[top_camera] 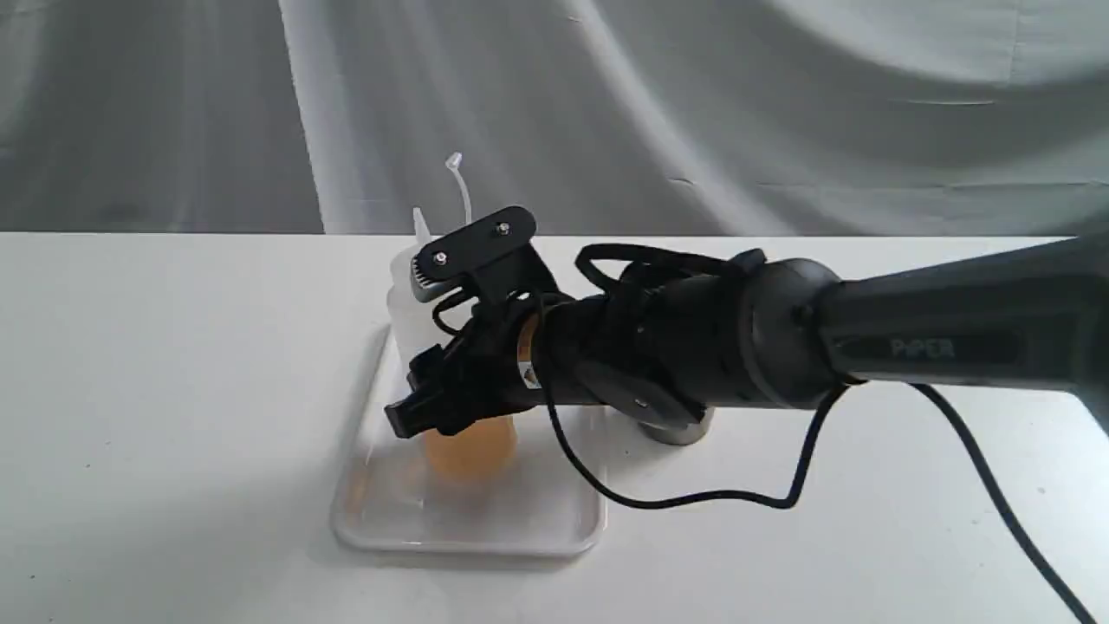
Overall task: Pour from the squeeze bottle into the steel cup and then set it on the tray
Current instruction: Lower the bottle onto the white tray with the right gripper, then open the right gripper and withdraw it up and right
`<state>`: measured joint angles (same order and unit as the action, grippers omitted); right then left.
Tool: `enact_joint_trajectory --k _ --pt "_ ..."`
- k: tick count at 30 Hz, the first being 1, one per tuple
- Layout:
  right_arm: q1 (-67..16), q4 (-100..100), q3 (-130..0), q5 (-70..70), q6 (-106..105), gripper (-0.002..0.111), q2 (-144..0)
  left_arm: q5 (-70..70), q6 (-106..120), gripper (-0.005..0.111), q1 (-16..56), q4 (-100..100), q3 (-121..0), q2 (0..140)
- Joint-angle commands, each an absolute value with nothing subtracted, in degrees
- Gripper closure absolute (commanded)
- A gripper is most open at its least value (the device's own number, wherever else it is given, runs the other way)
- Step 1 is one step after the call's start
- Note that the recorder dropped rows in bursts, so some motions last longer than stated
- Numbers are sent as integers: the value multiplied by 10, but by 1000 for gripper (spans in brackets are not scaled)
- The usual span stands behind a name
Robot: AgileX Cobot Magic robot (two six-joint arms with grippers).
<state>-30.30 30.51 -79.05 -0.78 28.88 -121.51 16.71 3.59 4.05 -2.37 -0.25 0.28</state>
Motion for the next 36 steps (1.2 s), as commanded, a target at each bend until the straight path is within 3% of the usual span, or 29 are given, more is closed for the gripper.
enact_joint_trajectory --k 1,3,8,11,36 --pt "-306 304 -791 5 285 52 -1211 163 35 98 42 -25 0 0" --pt "-306 304 -791 5 285 45 -1211 163 35 98 42 -25 0 0" --pt "-306 304 -791 -7 285 13 -1211 163 35 98 42 -25 0 0" --pt "-306 304 -791 -13 285 3 -1211 163 35 98 42 -25 0 0" --pt "-340 304 -791 -150 286 3 -1040 163 35 98 42 -25 0 0"
